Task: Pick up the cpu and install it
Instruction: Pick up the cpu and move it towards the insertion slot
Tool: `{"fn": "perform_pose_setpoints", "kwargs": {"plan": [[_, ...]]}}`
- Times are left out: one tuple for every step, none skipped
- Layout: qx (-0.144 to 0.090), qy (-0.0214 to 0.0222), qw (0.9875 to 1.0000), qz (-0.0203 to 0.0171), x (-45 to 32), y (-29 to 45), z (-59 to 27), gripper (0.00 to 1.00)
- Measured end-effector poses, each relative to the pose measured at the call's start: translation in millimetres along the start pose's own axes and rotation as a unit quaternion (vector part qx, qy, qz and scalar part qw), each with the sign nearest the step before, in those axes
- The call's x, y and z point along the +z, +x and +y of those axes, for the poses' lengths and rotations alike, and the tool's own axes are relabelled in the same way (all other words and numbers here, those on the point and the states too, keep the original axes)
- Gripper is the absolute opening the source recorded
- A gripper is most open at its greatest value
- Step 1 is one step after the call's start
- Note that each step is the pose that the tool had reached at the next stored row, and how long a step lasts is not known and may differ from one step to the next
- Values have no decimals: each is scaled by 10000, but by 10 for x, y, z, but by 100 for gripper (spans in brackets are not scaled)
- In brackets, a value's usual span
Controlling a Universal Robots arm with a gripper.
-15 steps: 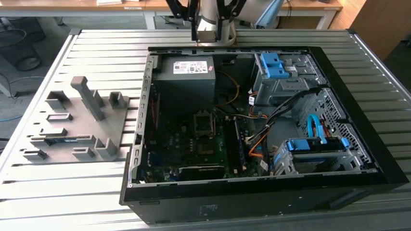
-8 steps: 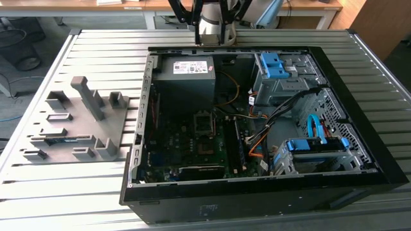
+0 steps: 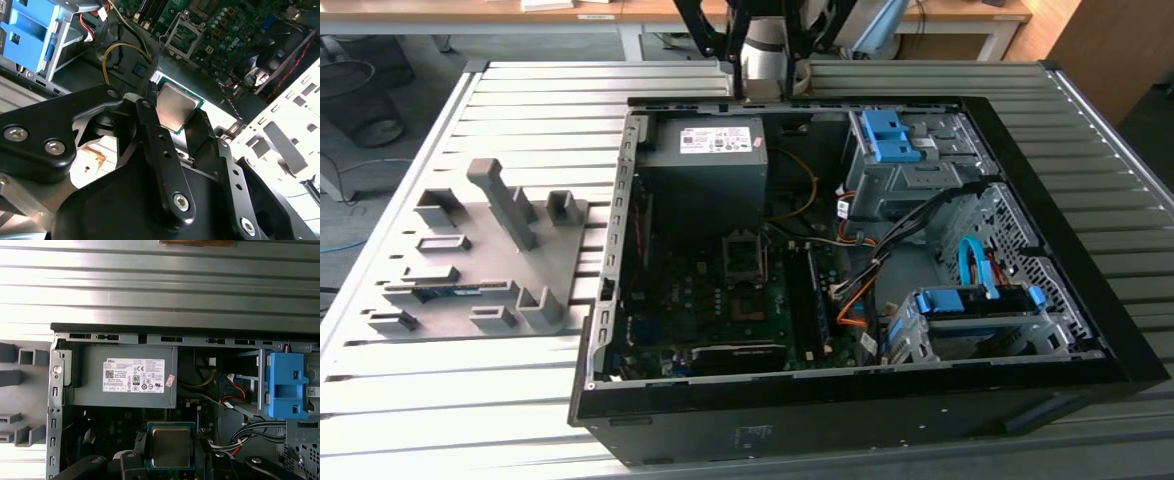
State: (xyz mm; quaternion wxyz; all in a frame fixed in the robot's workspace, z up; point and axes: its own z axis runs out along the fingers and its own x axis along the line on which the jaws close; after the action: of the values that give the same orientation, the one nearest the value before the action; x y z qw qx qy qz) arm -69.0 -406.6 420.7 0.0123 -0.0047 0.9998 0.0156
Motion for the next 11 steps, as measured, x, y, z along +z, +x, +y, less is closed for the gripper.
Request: {"fn": "perform_pose_setpoints", "kwargs": {"plan": [[0,-1,10000,0,11,-8,0,47],[0,-1,10000,0,21,-16,-1,47],[0,-1,10000,0,31,-24,-1,47],[0,0,10000,0,41,-31,-1,47],[0,0,10000,0,51,-38,-2,47],[0,0,10000,0,62,-45,-2,47],[0,1,10000,0,73,-52,-2,47],[0,0,10000,0,88,-58,-3,47],[0,0,10000,0,103,-64,-4,47],[0,0,10000,0,121,-69,-5,47],[0,-1,10000,0,139,-70,-7,47]]}}
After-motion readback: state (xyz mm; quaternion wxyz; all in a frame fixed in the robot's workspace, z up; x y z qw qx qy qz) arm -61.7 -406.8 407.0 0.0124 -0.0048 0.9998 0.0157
